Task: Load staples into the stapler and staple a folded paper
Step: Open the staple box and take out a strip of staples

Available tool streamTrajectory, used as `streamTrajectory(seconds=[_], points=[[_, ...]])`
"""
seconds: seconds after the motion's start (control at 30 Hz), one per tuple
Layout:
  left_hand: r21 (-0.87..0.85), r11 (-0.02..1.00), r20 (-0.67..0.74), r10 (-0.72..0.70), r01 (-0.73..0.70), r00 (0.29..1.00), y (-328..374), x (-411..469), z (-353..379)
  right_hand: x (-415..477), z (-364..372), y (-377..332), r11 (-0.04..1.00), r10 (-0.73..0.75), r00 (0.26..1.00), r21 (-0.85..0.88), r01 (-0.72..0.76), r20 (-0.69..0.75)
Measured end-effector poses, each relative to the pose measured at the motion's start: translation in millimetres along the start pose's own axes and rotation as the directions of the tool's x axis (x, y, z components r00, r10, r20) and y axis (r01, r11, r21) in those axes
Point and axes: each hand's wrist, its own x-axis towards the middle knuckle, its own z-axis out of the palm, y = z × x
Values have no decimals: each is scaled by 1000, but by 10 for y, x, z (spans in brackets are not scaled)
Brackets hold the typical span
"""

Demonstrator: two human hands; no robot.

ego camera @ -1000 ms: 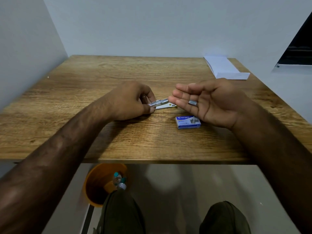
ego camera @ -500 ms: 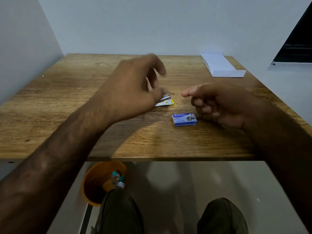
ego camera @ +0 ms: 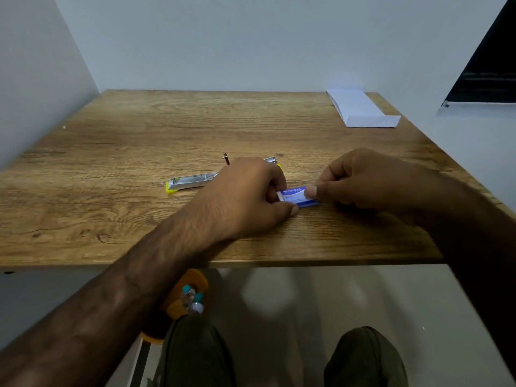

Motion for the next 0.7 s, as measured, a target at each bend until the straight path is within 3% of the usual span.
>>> streamTrajectory(seconds=[0.1, 0.23, 0.4, 0.7], points=[[-106, 994, -96, 13, -23, 995, -72, -37, 55, -8, 16, -12, 994, 30, 999, 103, -28, -12], [-115, 992, -134, 34, -50, 990, -124, -31, 103, -64, 5, -18, 976, 73, 997, 204, -80, 40], [-149, 989, -60, 5, -14, 998, -156, 18, 46, -63, -6, -51, 966, 127, 990, 222, -136, 56], [-219, 976, -108, -11, -13, 994, -225, -72, 61, -49, -143, 3, 973, 190, 982, 131, -188, -4]])
